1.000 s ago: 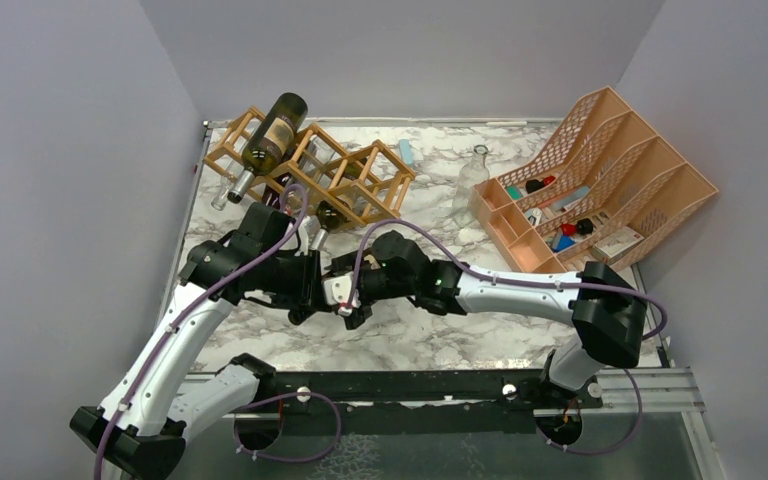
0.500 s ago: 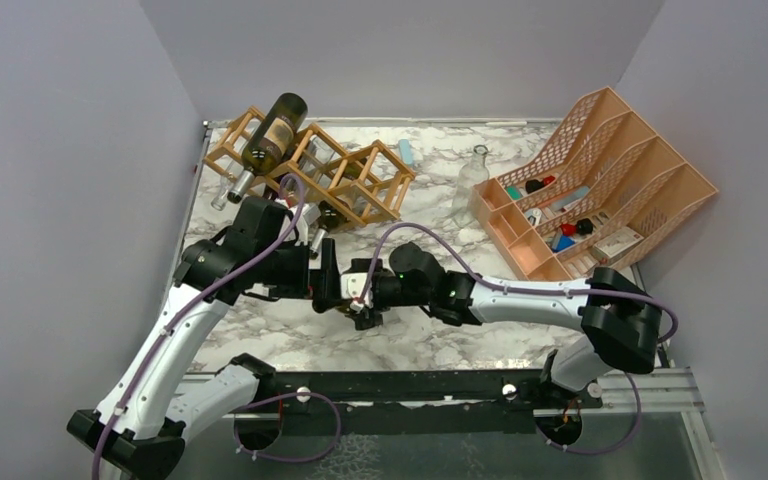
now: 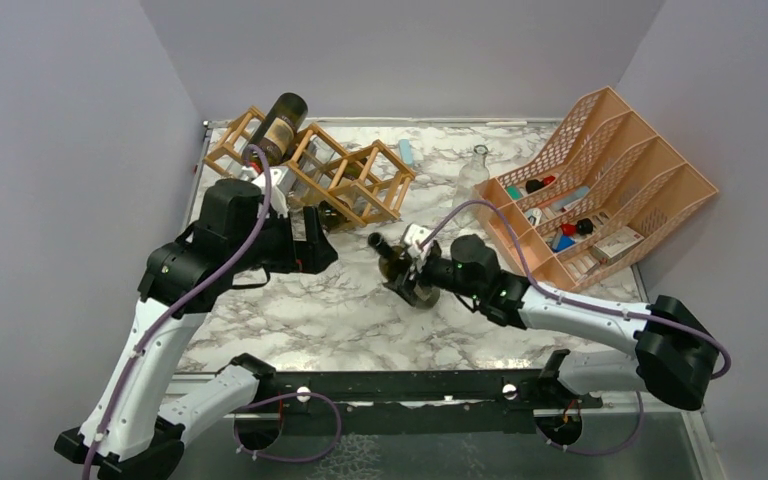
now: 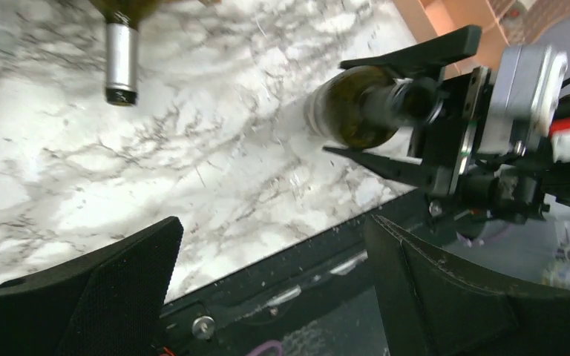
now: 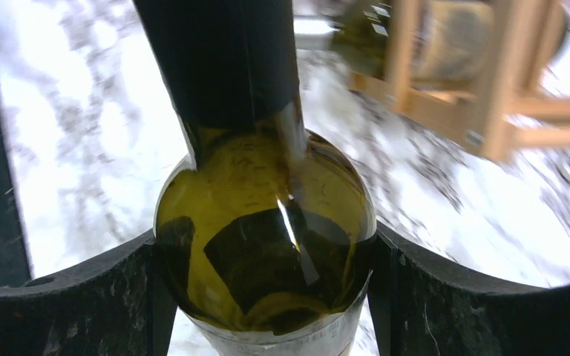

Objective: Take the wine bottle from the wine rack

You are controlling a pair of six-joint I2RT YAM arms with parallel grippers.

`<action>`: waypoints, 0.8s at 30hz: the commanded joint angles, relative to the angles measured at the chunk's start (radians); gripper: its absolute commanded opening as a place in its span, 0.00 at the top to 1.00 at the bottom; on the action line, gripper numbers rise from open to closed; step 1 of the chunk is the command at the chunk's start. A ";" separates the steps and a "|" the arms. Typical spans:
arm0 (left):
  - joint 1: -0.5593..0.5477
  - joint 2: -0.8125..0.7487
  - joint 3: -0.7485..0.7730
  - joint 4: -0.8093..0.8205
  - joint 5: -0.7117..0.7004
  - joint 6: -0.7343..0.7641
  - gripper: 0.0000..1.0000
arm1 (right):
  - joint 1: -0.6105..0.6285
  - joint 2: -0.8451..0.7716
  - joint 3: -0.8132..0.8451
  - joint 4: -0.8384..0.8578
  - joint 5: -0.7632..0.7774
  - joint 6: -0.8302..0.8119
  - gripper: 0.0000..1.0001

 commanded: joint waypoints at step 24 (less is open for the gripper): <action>-0.003 -0.129 -0.118 0.179 -0.076 -0.051 0.01 | -0.396 -0.249 -0.154 0.226 0.525 0.343 0.81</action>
